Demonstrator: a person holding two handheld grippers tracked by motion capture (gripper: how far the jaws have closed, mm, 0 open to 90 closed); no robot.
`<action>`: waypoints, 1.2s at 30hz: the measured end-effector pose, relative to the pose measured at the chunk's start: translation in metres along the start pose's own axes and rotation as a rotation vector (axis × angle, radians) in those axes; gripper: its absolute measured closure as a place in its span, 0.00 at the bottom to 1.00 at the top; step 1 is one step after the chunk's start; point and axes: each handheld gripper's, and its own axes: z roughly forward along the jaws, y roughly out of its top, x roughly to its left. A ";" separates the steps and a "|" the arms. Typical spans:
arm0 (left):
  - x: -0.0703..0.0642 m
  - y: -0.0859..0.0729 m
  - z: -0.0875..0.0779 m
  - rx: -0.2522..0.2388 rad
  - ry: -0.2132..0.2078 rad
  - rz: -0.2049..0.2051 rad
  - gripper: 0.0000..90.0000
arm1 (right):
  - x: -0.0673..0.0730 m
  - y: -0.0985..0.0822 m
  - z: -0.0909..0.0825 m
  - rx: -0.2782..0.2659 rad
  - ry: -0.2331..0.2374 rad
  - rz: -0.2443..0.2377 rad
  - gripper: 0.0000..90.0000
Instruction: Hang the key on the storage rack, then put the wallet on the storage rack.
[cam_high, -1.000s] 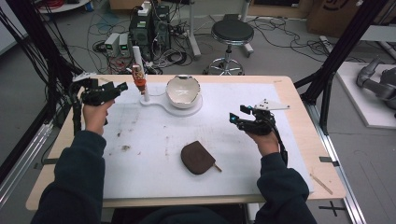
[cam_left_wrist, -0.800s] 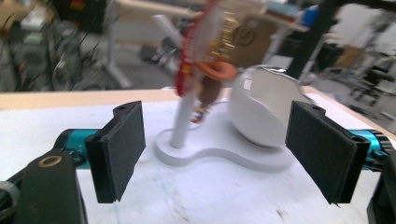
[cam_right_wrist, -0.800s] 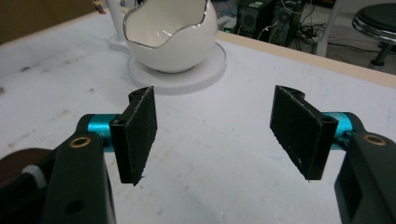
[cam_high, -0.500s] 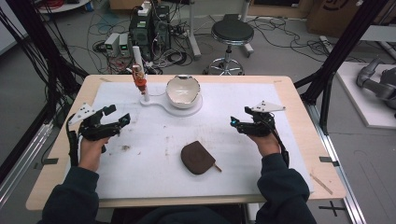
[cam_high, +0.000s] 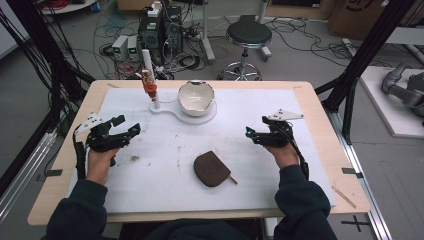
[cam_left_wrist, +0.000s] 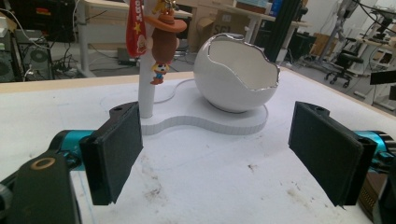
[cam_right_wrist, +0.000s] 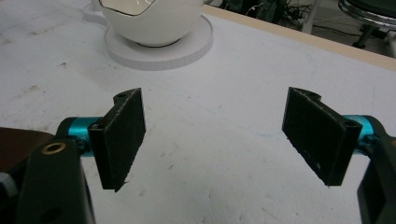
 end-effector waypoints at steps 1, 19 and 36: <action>0.000 0.000 0.002 0.002 -0.006 -0.002 0.20 | -0.001 -0.001 -0.001 0.000 0.003 -0.001 0.24; -0.006 0.000 0.003 0.017 -0.022 0.017 0.20 | 0.022 -0.006 0.011 0.080 0.171 -0.004 0.24; 0.012 0.003 -0.009 0.004 0.021 -0.015 0.21 | 0.099 -0.021 0.052 0.293 0.453 -0.095 0.24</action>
